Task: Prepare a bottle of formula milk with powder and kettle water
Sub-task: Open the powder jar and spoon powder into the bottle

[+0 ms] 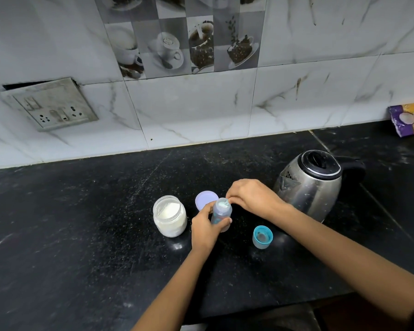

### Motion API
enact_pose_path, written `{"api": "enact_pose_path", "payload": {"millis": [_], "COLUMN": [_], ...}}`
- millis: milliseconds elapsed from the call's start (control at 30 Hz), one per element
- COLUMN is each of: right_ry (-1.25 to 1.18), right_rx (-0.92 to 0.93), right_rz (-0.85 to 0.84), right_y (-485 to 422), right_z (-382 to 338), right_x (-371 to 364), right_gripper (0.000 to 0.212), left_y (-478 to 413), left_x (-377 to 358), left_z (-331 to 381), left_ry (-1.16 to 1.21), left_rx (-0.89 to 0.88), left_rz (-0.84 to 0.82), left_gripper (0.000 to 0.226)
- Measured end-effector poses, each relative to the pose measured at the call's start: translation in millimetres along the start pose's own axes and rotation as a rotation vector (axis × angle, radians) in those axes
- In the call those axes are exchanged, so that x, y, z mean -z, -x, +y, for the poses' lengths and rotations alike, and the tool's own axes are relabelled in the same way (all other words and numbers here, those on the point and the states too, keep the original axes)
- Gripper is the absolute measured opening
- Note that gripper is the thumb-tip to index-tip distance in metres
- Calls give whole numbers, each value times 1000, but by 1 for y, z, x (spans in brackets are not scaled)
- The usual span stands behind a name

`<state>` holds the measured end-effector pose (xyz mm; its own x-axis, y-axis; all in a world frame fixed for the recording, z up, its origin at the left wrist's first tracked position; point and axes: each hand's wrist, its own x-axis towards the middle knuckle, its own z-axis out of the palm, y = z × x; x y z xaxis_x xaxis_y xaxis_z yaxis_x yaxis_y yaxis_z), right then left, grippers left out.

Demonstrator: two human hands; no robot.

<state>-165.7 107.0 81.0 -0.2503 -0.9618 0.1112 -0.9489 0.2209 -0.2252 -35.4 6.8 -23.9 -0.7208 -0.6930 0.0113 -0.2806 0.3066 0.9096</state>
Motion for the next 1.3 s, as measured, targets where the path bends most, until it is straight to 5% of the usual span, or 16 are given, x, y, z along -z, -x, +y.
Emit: {"api": "enact_pose_path", "payload": {"millis": [200,633,1033,1300], "right_ry": [296,65,-403,-1343], "right_rx": [398,167,-291,-687], "right_rz": [-51,130,344,364], "right_y": [5,11,7,-4], "right_z": [6,5,12,4], "right_x": [-8,-22,8,9], "right_gripper": [6,15,10,11], "left_y": [0,0,0,18], "left_x": [-1,-2,-2,3], "left_z": [0,-11,-12,-17], "left_ry": [-1,26,36,-4], "left_rx": [-47,-33,-26,27], "left_rz": [-54,-16,-5,47], "left_gripper": [48,47,45,62]}}
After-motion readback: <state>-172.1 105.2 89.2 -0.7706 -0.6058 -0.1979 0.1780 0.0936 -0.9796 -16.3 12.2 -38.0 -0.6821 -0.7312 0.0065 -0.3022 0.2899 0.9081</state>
